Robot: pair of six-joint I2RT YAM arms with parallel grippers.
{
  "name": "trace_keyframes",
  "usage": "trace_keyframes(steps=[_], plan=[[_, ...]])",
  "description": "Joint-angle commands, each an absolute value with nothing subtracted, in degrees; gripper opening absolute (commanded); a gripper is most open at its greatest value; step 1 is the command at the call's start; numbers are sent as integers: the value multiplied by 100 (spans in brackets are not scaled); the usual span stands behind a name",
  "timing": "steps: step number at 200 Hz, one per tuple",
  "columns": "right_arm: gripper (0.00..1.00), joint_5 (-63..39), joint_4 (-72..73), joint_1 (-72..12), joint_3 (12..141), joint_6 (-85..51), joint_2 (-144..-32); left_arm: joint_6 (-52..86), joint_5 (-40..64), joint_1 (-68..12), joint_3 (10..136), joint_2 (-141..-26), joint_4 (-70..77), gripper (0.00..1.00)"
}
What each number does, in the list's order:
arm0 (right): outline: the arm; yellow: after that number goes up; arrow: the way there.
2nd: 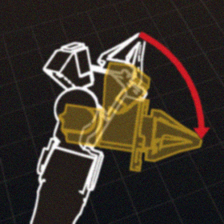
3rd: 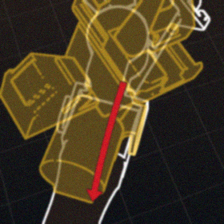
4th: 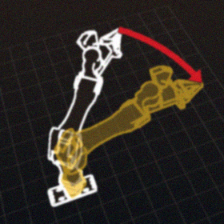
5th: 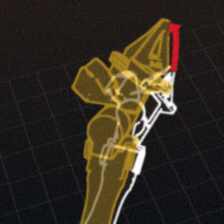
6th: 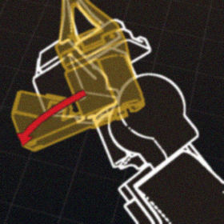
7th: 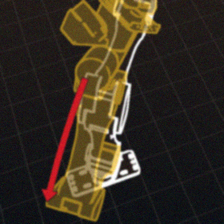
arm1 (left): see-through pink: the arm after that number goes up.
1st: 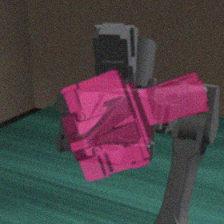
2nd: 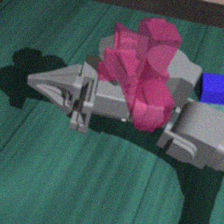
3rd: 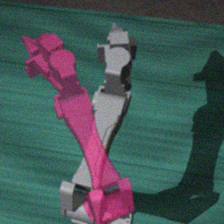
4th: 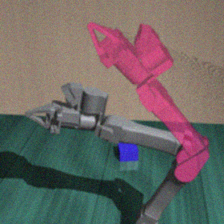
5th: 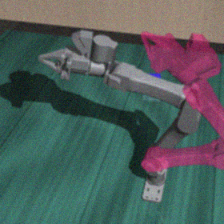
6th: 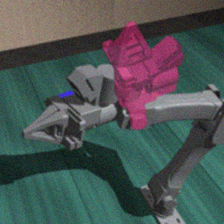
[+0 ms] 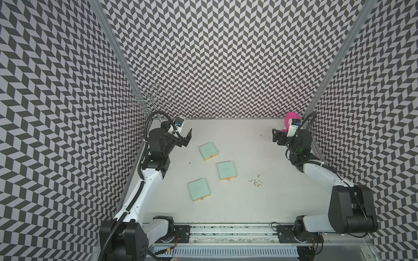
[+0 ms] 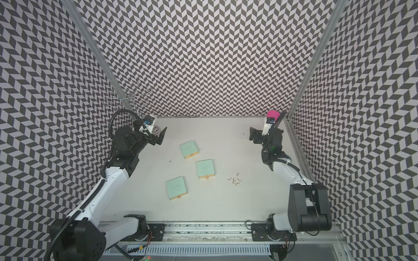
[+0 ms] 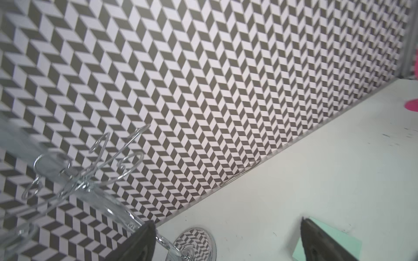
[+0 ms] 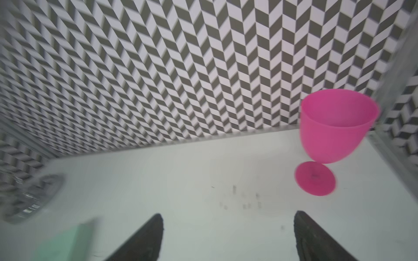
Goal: Place the earrings into the drawer-style jewelry box
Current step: Adjust the jewelry box at the center of the board.
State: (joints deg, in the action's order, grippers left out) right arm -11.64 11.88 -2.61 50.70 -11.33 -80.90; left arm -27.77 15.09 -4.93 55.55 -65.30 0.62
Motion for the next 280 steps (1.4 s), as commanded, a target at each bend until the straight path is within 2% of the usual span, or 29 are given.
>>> trace_keyframes(steps=[1,40,76,109,131,151,180,226,270,280], plan=[[55,-2899,-774,-539,5429,-1852,-8192,-3483,2364,-683,6068,-6601,-1943,100],[63,-2975,-2185,-1774,5850,-1739,-8269,-3249,2316,-865,6546,-6955,-2561,100],[63,-2973,-2457,-2446,5763,-1990,-8275,-3160,1921,-921,6803,-7337,-2645,100],[64,-2973,-3081,-2924,6169,-1830,-8837,-3061,1914,-945,6947,-7662,-2501,100],[57,-2751,-3859,-3135,6804,-1440,-9459,-3252,1887,-1005,6944,-7878,-2345,96],[39,-2757,-4539,-3294,7262,-1022,-9916,-3165,1921,-1037,7129,-8144,-2329,95],[41,-2516,-4922,-3426,7367,-817,-10024,-3074,1780,-1042,7293,-8483,-2157,95],[41,-2847,-4778,-3557,7363,-767,-10205,-3219,1804,-1055,7285,-8659,-1989,95],[37,-2945,-4461,-3594,7572,-796,-10832,-3233,1991,-1072,7184,-8633,-1725,97],[32,-2927,-4417,-3592,7660,-827,-10955,-3279,1990,-1081,7213,-8678,-1753,97]])
